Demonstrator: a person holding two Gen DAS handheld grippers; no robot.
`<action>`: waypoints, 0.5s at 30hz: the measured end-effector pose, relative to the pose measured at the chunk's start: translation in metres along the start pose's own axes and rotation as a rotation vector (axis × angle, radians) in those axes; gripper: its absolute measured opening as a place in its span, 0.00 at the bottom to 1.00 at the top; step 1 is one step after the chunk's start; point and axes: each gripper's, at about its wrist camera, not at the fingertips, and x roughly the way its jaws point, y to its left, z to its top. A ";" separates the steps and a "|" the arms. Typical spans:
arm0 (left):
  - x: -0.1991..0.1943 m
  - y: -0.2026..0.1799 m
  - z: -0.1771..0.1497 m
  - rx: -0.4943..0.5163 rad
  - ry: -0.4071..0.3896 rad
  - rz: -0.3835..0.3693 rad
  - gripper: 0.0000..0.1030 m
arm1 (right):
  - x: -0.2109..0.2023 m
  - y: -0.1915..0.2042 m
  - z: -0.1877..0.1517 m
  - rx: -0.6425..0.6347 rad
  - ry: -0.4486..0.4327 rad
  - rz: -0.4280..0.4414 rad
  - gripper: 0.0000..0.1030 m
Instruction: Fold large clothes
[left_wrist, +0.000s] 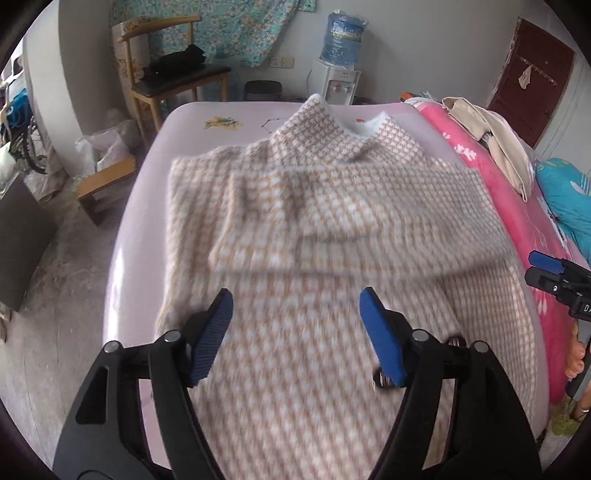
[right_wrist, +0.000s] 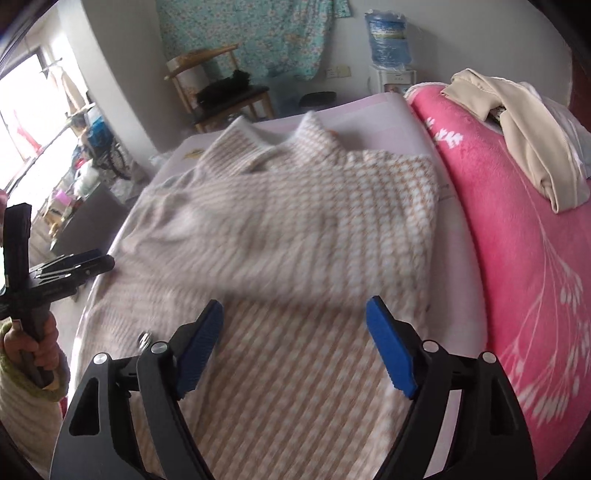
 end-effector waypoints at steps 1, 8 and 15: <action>-0.008 0.000 -0.012 -0.003 0.006 0.004 0.70 | -0.004 0.007 -0.010 -0.012 0.009 0.001 0.78; -0.035 -0.010 -0.096 0.012 0.058 0.076 0.76 | -0.021 0.034 -0.074 -0.031 0.051 0.013 0.79; -0.059 0.001 -0.156 -0.095 0.048 0.109 0.76 | -0.047 0.034 -0.121 -0.007 0.043 0.010 0.79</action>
